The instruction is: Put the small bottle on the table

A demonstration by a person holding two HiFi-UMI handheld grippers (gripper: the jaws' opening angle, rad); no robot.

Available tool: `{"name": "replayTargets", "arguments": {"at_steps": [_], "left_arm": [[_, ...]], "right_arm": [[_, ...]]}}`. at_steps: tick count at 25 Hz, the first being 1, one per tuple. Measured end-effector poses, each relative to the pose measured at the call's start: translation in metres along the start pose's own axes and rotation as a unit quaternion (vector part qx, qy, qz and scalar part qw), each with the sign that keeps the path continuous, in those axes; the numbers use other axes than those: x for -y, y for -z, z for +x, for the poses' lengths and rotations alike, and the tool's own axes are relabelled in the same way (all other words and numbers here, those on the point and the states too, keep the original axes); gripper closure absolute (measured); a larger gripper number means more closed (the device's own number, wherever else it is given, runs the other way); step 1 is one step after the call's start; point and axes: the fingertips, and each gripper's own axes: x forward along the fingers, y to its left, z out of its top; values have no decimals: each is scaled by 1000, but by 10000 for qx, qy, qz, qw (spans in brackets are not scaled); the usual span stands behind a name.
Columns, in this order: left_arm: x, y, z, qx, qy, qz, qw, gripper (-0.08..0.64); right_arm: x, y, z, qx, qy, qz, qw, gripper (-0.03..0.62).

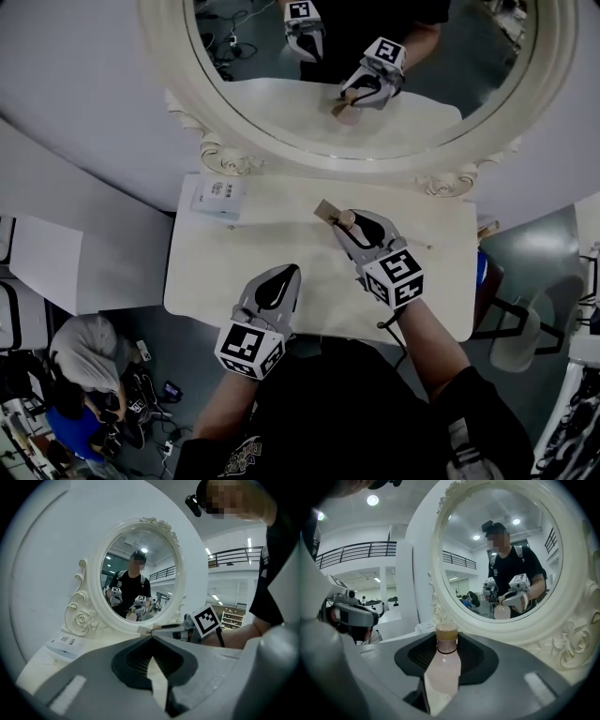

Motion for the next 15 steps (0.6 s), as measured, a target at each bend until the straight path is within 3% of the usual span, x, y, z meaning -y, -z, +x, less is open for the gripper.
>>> {"name": "replayTargets", "arguments": {"at_steps": [15], "left_arm": [[-5,13,4,-32,-577,-259,9980,560]], "right_arm": [[23,13,59,-146,-486,-296,9983,425]]}}
